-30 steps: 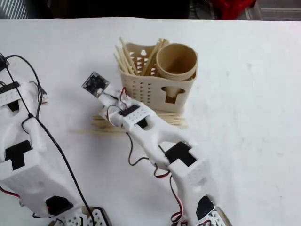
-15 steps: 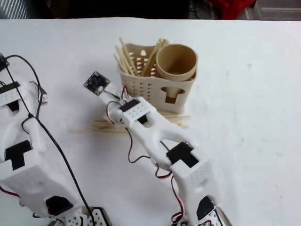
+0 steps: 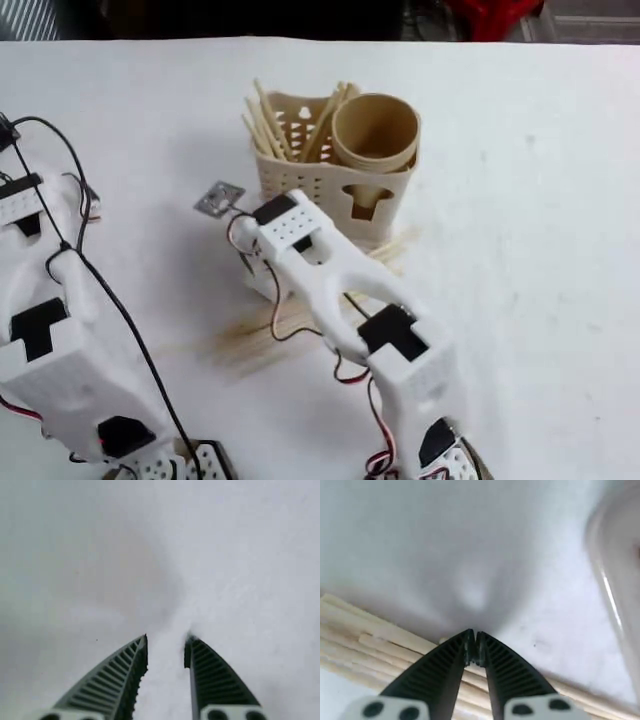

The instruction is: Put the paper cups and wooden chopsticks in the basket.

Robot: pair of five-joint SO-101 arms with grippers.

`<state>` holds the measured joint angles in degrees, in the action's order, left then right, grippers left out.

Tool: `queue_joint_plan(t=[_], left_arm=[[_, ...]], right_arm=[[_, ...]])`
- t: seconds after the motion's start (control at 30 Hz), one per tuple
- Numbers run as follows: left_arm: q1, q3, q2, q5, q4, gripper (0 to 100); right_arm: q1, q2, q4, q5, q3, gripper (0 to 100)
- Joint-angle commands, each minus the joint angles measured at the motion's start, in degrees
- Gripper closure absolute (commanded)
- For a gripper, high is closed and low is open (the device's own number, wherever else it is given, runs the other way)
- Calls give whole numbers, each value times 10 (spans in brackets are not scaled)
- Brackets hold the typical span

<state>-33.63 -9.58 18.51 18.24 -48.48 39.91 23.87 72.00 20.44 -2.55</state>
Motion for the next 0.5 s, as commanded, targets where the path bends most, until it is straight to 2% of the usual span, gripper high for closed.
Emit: queue_joint_plan(t=[0.0, 0.3, 0.47], left_arm=[[4, 30, -4, 5, -1, 861], [15, 28, -4, 4, 1, 861], [16, 27, -3, 4, 2, 861]], right_arm=[[-7, -81, 18, -2, 5, 981], [30, -342, 17, 5, -98, 981], [19, -481, 19, 124, -235, 981]])
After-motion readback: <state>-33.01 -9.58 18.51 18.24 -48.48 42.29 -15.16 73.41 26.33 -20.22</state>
